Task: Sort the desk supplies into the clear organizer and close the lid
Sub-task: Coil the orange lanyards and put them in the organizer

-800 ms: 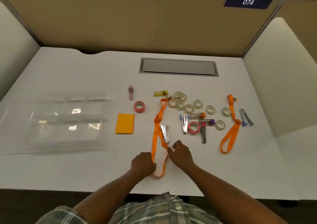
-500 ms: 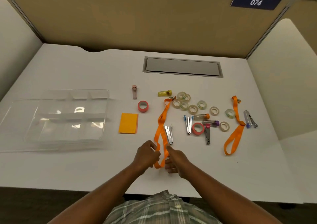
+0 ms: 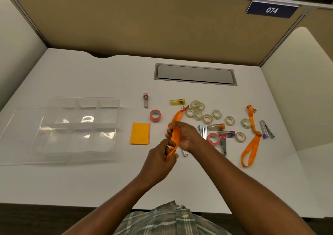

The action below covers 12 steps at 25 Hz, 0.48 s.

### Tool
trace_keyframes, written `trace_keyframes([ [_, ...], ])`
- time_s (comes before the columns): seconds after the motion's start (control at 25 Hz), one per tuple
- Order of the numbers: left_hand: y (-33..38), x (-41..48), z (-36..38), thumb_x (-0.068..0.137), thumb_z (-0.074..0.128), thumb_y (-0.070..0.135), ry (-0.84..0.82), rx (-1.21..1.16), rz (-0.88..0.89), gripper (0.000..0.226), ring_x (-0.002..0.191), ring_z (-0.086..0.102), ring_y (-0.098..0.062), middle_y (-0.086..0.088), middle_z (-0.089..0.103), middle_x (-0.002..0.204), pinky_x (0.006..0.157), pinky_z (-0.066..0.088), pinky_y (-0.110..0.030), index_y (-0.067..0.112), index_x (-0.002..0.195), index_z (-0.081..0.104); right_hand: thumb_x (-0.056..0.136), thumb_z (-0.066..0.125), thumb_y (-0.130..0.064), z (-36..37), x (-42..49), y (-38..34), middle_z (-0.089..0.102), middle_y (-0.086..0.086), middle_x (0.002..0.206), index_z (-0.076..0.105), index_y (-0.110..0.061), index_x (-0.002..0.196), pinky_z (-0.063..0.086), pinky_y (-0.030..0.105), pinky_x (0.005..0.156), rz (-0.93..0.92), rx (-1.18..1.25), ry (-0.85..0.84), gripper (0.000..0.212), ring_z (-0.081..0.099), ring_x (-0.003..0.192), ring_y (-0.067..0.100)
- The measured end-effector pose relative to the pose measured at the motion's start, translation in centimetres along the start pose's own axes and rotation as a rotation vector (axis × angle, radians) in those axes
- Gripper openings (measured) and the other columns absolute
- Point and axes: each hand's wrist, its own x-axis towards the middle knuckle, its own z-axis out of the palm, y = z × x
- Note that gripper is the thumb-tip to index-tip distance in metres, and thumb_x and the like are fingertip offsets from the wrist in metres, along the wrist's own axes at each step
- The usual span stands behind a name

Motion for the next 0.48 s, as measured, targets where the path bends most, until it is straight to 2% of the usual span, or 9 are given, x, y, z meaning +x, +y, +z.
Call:
trace_keyframes([
  [0.16,-1.1,-0.1,-0.8,0.091,0.068,0.03,0.039,0.014,-0.023,0.023,0.075,0.063,-0.008,0.009,0.065,0.08,0.068,0.048,-0.012,0.031,0.11,0.054,0.099,0.046,-0.008,2.0,0.1,-4.7,0.051,0.006,0.068,0.055,-0.01,0.08,0.05,0.032,0.064,-0.107,-0.056,0.021,0.02,0.05,0.058,0.017],
  [0.28,-1.4,-0.2,-1.5,0.088,0.069,0.038,0.039,0.006,0.021,0.031,0.093,0.063,-0.002,0.013,0.067,0.101,0.077,0.047,-0.014,0.03,0.114,0.055,0.099,0.049,-0.012,3.4,-1.4,-7.4,0.056,0.007,0.069,0.06,-0.005,0.088,0.052,0.032,0.062,-0.157,-0.256,0.045,0.017,0.053,0.057,0.017],
  [0.36,-0.9,0.4,-2.5,0.087,0.071,0.038,0.115,0.014,0.071,0.039,0.107,0.058,-0.003,0.013,0.062,0.118,0.085,0.048,-0.019,0.028,0.121,0.055,0.098,0.056,-0.018,4.4,-3.1,-9.1,0.059,0.008,0.07,0.062,-0.005,0.086,0.054,0.03,0.058,-0.23,-0.573,0.084,0.019,0.055,0.055,0.015],
  [0.48,1.4,3.6,-4.8,0.087,0.072,0.033,0.229,0.007,0.137,0.051,0.117,0.053,-0.007,0.006,0.055,0.134,0.095,0.047,-0.027,0.026,0.132,0.05,0.094,0.064,-0.03,6.1,-6.1,-11.5,0.062,0.004,0.074,0.063,-0.01,0.085,0.05,0.023,0.052,-0.415,-1.185,0.112,0.022,0.056,0.058,0.014],
])
